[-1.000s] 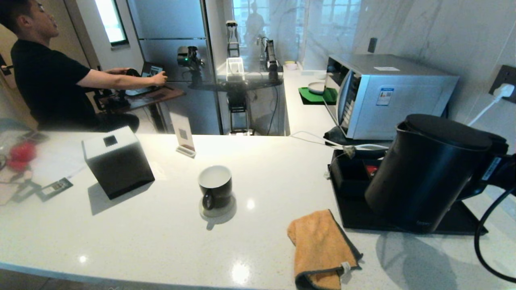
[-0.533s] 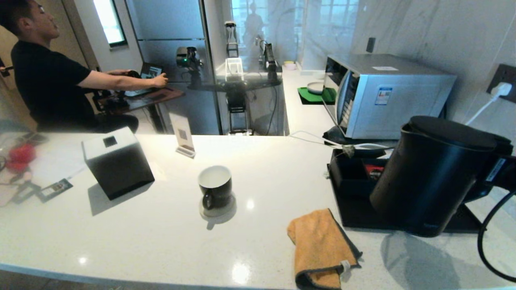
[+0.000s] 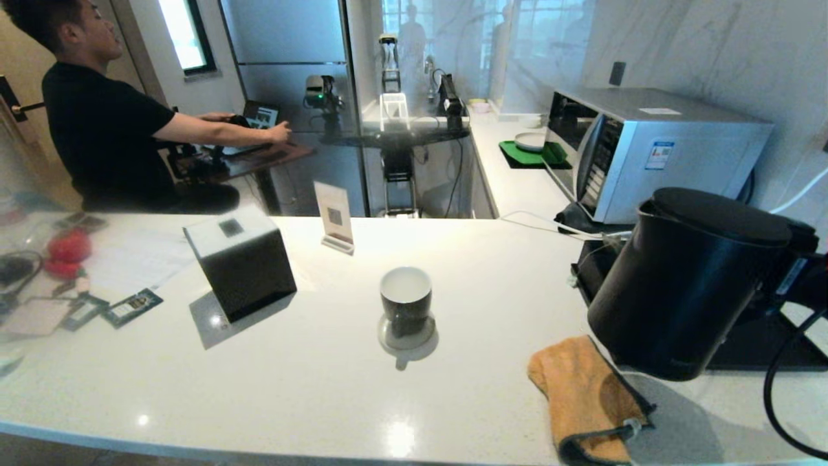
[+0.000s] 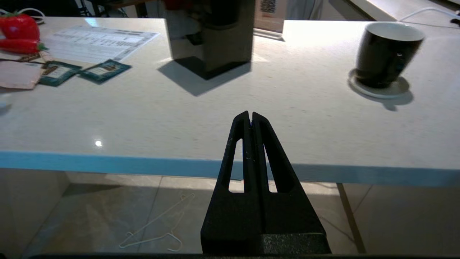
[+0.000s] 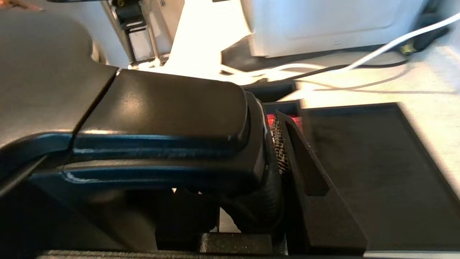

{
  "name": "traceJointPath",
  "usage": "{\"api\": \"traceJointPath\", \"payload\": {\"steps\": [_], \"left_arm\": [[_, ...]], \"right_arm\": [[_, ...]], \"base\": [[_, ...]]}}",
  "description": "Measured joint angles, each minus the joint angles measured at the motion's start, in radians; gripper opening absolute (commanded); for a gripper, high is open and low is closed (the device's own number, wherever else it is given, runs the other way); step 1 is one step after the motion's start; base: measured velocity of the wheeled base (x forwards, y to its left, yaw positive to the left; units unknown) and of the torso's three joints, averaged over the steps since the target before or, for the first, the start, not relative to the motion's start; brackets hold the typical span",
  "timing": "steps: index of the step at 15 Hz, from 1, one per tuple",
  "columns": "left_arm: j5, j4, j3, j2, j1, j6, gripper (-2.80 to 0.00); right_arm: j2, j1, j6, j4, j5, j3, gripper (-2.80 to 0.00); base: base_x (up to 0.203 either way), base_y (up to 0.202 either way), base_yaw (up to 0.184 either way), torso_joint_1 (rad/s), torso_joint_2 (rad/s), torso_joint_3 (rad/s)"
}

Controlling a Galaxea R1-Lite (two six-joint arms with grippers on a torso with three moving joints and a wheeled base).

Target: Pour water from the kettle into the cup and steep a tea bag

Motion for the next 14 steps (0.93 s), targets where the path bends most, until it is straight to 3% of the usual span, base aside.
{"api": "traceJointPath", "payload": {"steps": [8,14], "left_arm": [[0.0,0.0,0.0,0.0,0.0,0.0,-2.8],[0.0,0.001,0.0,0.0,0.0,0.001,-2.8]], "right_arm": [[0.0,0.0,-0.001,-0.001,0.0,0.001,-2.8],[0.002,0.0,-0.003,0.003,-0.002,-0.01,-2.8]], "base": [[0.0,0.19,-0.001,0.002,0.0,0.002],[0.0,0.017,-0.001,0.0,0.0,0.0]]}}
